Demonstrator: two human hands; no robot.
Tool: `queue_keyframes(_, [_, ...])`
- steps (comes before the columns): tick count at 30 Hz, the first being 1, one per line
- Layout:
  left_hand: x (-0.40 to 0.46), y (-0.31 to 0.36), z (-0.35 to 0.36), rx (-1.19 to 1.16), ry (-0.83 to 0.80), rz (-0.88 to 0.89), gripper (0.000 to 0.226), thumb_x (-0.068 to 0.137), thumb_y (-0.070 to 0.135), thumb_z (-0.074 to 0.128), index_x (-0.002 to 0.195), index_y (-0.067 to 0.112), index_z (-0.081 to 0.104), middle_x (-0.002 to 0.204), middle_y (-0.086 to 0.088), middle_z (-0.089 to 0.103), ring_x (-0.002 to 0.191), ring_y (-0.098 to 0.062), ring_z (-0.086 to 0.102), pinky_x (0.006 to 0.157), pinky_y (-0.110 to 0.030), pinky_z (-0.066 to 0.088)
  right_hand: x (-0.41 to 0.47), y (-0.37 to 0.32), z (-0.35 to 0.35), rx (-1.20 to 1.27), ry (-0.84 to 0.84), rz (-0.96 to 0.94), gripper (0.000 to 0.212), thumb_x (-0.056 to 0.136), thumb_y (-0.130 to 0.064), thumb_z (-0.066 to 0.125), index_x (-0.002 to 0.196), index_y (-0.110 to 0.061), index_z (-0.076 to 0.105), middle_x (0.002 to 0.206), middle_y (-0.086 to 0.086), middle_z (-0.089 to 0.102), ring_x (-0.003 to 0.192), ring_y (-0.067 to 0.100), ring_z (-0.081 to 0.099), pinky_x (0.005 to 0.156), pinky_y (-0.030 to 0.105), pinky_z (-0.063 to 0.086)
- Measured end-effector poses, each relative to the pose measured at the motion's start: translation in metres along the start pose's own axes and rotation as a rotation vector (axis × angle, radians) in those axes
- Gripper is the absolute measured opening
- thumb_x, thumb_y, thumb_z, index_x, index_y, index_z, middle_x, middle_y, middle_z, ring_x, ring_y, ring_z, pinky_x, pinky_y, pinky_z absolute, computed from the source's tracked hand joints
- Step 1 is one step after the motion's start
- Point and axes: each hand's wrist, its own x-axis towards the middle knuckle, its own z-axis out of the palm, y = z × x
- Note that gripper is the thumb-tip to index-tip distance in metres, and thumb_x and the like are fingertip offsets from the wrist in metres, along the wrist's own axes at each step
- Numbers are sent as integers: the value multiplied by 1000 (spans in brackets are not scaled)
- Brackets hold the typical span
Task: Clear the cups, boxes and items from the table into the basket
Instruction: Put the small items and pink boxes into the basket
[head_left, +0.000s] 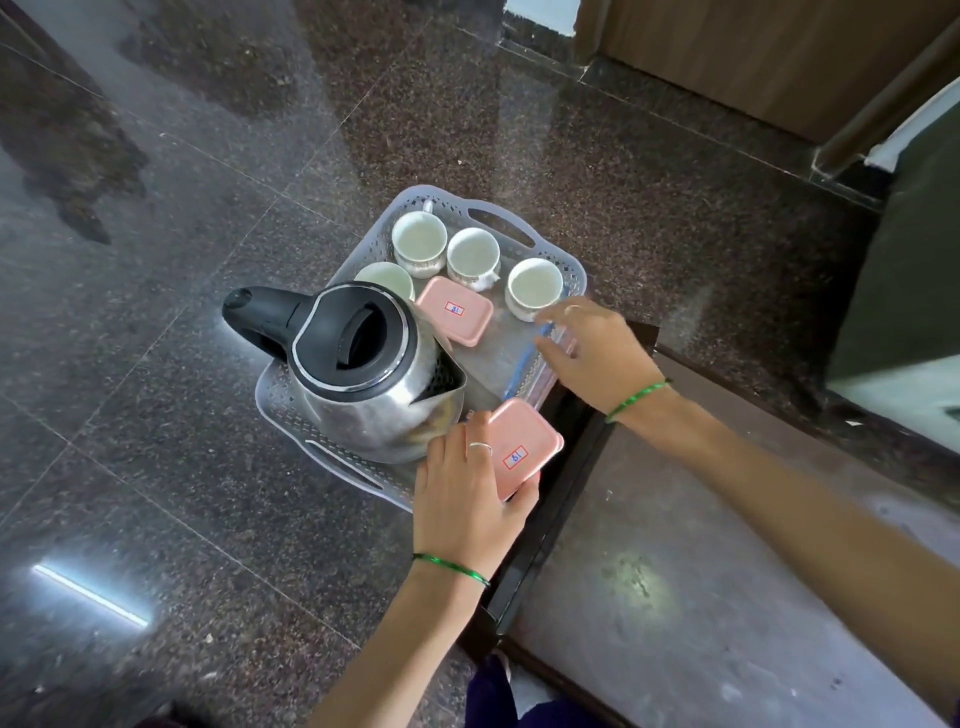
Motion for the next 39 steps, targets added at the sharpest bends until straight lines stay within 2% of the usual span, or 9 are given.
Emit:
queue_keyframes(3, [2, 12, 3, -67, 9, -43, 70, 75, 36, 74, 131, 0, 51, 111, -15, 59, 103, -36, 55, 80, -43, 51, -26, 20, -12, 18, 7, 14, 23, 88, -2, 54, 107, -2, 67, 108, 14, 67, 97, 31, 62, 89, 30, 44])
queue_keyframes(8, [28, 33, 7, -179, 45, -86, 70, 87, 30, 65, 141, -6, 37, 127, -23, 49, 117, -38, 45, 100, -45, 37, -43, 42, -9, -23, -133, -28, 36, 87, 4, 46, 117, -5, 64, 126, 14, 59, 120, 29, 53, 108, 35, 36])
queue_keyframes(12, [63, 49, 8, -207, 34, -155, 68, 92, 29, 56, 143, -6, 30, 128, -23, 45, 120, -37, 42, 106, -43, 31, -56, 50, -2, 15, -88, 28, 31, 89, 1, 48, 114, -4, 64, 124, 12, 60, 118, 28, 53, 105, 32, 37])
queue_keyframes(18, [103, 45, 22, -269, -97, -364, 71, 91, 31, 52, 145, -6, 23, 136, -23, 35, 131, -41, 30, 111, -49, 29, -76, 53, 5, 178, -9, 83, 25, 89, 0, 52, 108, -8, 66, 116, 7, 62, 108, 23, 59, 97, 31, 46])
queue_keyframes(23, [113, 37, 34, -292, -106, -398, 62, 90, 31, 54, 139, -1, 32, 131, -23, 37, 127, -42, 33, 105, -45, 33, -87, 62, 6, 224, -1, 151, 24, 90, -2, 53, 107, -9, 67, 115, 7, 62, 106, 24, 60, 97, 37, 48])
queue_keyframes(28, [118, 29, 44, -272, -157, -377, 77, 90, 39, 57, 150, 11, 18, 135, -18, 30, 131, -39, 27, 107, -45, 30, -93, 71, 6, 217, -25, 162, 23, 90, -3, 53, 106, -11, 67, 114, 6, 62, 105, 23, 60, 97, 38, 48])
queue_keyframes(31, [121, 26, 50, -279, -164, -375, 75, 95, 43, 50, 153, 13, 14, 140, -17, 27, 134, -36, 24, 109, -44, 25, -93, 76, 5, 220, -25, 172, 23, 90, -2, 53, 105, -10, 68, 114, 7, 62, 103, 24, 61, 96, 40, 48])
queue_keyframes(34, [123, 23, 55, -303, -162, -378, 64, 101, 32, 41, 154, 10, 13, 146, -20, 25, 135, -37, 23, 112, -43, 18, -93, 79, 4, 216, -31, 190, 23, 90, -3, 53, 105, -10, 68, 115, 7, 62, 102, 24, 61, 96, 40, 48])
queue_keyframes(39, [120, 26, 59, -273, -52, -363, 67, 95, 17, 54, 152, 8, 19, 136, -23, 36, 126, -41, 35, 105, -41, 24, -94, 81, 3, 207, -48, 186, 22, 91, -4, 52, 106, -11, 68, 115, 5, 61, 102, 22, 60, 96, 38, 47])
